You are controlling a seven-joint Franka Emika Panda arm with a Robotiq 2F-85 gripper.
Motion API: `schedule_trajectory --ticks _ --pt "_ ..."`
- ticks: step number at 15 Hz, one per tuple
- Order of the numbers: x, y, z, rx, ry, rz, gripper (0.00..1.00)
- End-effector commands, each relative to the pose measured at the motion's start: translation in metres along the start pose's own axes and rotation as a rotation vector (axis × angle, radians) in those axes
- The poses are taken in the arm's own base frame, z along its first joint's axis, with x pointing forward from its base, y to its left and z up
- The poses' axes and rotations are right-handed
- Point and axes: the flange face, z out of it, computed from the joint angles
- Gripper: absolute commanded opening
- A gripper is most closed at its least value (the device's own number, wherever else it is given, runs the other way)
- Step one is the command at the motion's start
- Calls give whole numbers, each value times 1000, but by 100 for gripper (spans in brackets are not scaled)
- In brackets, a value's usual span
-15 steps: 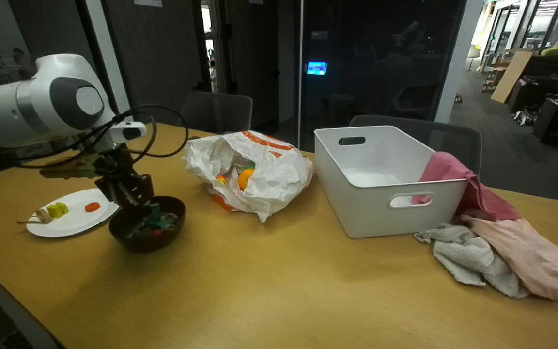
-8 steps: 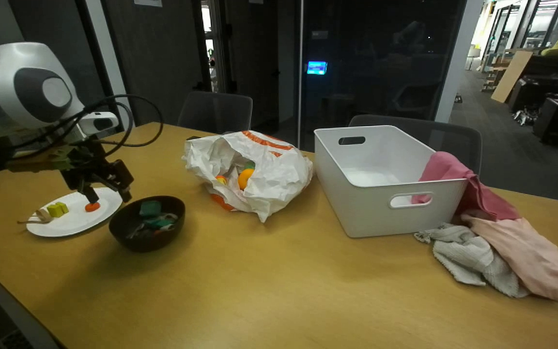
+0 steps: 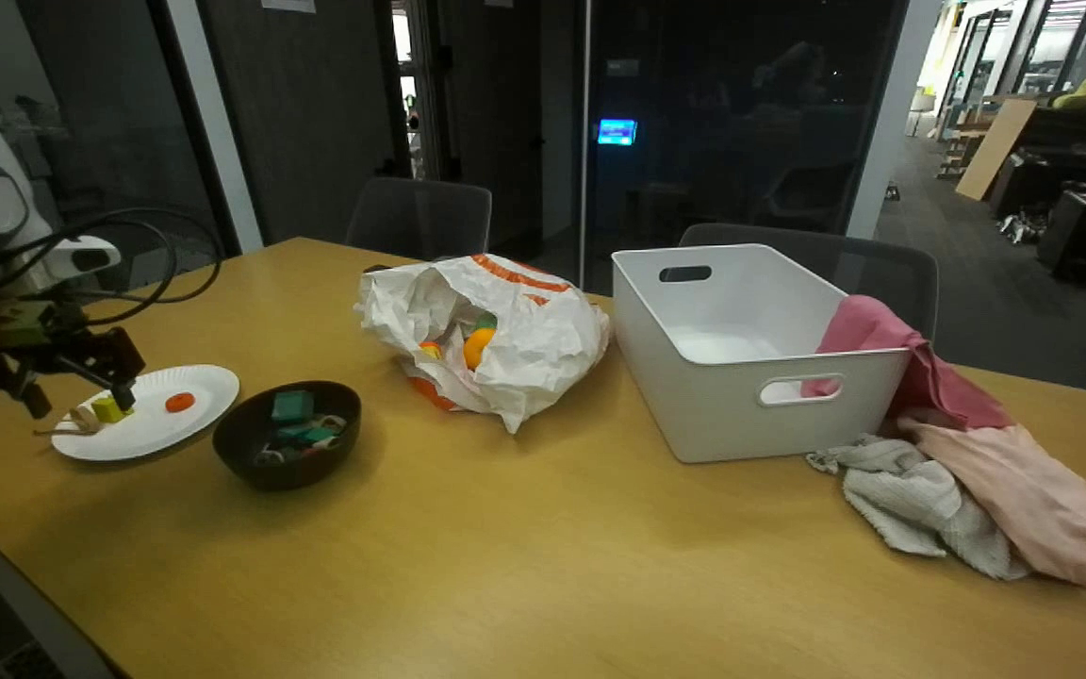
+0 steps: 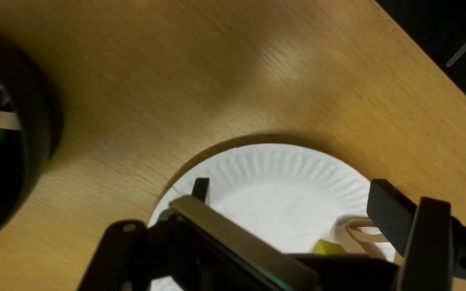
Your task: Remove the blocks and ring from the white plate and put them in the black bowl.
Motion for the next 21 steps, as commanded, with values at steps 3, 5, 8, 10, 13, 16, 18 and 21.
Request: schedule_trajectory --ticks 3,5,8,10,13,16,18,21 --pt "41 -35 37 -40 -20 -135 100" --pt "57 -38 51 -58 -26 -157 100" --pt "80 -43 64 -75 -30 -185 100" --pt "94 -50 66 -52 -29 -179 100" --pt "112 -63 57 -14 -22 -140 100" --pt "123 -71 48 -3 -6 -150 100" --pt "127 -70 50 0 -8 -181 100" --pt "126 -59 59 -13 -30 -198 100"
